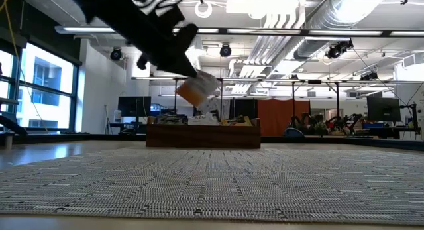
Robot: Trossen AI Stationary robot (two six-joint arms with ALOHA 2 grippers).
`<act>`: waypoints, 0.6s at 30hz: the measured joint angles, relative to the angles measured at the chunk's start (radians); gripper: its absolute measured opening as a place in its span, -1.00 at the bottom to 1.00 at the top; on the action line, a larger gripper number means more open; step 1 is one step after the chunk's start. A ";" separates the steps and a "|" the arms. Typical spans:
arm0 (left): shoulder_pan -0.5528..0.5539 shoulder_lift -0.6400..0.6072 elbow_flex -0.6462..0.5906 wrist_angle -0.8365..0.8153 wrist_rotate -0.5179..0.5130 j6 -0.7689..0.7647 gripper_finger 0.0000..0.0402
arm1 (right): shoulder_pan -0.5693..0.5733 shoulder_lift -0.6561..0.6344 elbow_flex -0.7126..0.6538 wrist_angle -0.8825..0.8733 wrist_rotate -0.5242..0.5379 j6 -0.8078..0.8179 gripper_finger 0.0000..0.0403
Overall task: Pick & Place Tea
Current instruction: Put the white tea bag into the middle section of the wooden organizer
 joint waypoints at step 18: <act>0.179 0.134 0.001 0.187 0.038 -0.127 -1.00 | -0.178 0.035 -0.003 -0.353 -0.169 0.424 -0.99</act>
